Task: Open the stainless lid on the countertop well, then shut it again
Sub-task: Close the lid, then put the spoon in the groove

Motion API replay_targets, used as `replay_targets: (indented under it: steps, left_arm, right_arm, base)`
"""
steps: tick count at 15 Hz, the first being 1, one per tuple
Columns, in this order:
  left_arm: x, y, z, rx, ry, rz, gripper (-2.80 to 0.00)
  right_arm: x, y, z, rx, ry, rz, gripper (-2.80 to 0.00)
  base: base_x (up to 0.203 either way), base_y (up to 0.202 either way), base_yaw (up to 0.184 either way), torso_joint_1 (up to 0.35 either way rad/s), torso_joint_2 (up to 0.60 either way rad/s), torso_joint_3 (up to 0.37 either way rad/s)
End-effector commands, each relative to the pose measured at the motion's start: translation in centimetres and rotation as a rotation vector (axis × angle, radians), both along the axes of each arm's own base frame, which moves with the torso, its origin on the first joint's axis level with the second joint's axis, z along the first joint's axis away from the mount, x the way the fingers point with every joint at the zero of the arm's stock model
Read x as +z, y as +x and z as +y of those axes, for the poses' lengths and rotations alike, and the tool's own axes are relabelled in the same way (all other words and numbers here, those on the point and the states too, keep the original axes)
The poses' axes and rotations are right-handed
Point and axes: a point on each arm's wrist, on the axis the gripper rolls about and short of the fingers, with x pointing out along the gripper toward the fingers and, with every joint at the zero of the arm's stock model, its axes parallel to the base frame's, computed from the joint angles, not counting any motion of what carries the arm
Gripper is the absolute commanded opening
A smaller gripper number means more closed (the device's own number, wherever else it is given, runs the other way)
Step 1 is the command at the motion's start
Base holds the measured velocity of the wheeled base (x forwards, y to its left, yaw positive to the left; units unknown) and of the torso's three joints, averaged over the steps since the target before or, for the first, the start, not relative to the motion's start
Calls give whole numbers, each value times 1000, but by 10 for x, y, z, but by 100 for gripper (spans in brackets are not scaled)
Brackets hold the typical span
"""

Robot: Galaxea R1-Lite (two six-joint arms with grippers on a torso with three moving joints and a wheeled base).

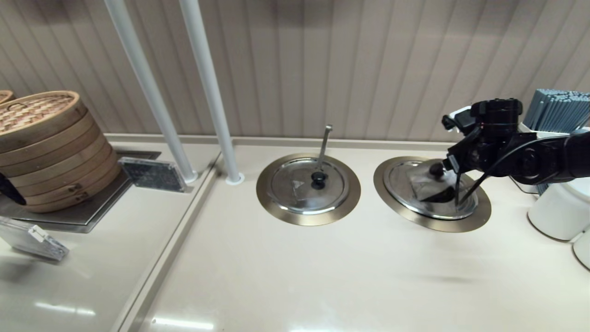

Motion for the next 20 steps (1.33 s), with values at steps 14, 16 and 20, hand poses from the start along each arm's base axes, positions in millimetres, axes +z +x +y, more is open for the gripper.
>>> replay_targets:
  steps: [14, 16, 20]
  left_arm:
    - [0, 0, 0, 0, 0, 0, -280]
    - [0, 0, 0, 0, 0, 0, -280]
    - [0, 0, 0, 0, 0, 0, -280]
  right_arm:
    - [-7, -63, 28, -217, 653, -149, 0]
    - [-18, -74, -4, -299, 614, -161, 0]
    - [-33, -86, -66, -422, 519, -207, 0]
  base:
    - [0, 0, 0, 0, 0, 0]
    - [0, 0, 0, 0, 0, 0]
    - [0, 0, 0, 0, 0, 0]
